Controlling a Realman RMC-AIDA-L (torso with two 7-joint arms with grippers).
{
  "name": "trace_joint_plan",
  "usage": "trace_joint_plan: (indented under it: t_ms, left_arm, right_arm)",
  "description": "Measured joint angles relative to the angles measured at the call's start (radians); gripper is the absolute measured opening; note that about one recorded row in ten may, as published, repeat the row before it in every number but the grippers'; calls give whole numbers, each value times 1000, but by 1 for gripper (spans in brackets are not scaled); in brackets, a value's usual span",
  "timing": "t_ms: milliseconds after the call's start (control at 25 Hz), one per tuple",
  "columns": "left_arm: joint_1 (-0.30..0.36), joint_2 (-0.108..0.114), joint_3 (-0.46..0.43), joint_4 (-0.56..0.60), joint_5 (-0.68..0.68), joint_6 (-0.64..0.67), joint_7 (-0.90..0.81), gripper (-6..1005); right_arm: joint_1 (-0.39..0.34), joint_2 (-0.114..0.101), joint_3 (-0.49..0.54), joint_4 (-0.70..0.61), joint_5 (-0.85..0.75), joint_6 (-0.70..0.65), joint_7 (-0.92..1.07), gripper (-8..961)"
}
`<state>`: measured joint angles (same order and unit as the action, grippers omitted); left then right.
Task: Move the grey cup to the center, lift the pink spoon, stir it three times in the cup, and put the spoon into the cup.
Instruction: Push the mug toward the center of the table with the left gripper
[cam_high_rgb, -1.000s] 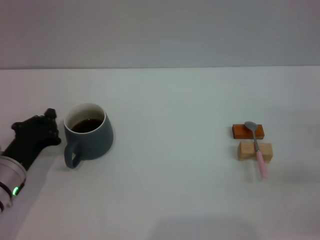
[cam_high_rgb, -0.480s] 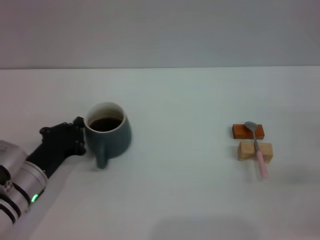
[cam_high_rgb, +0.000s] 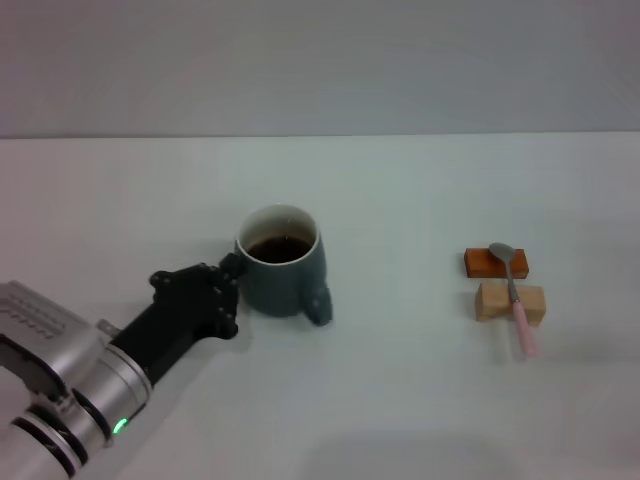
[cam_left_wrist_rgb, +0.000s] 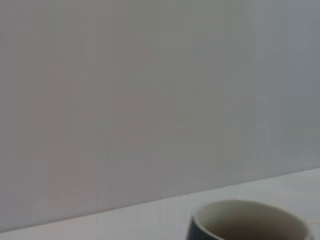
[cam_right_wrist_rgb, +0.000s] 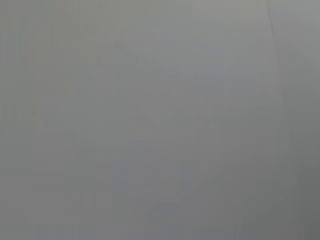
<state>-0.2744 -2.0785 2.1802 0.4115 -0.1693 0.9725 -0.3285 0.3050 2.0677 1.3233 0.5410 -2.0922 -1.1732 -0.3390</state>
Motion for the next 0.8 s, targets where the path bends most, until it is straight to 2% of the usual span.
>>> trace_joint_plan:
  t_ms: [280,440,520,800]
  left_arm:
    - [9,0,-1,13,-13,-4,-1,-2]
    - [-7,2,-19,1,-80,-19,7,-2]
    - [-40,2,-42,-14,-118,-63,11,-2]
    - [-118,0,-44,-20,-123,-192,2,-2]
  right_arm:
    - [-3,0,-3,2,0,1,0,479]
    - [-19,1,-6,6,0,-1,0,481]
    - [-25,1,-6,11,0,-2,0,482]
    - [-88,3,-6,83,-21,-2,0,486]
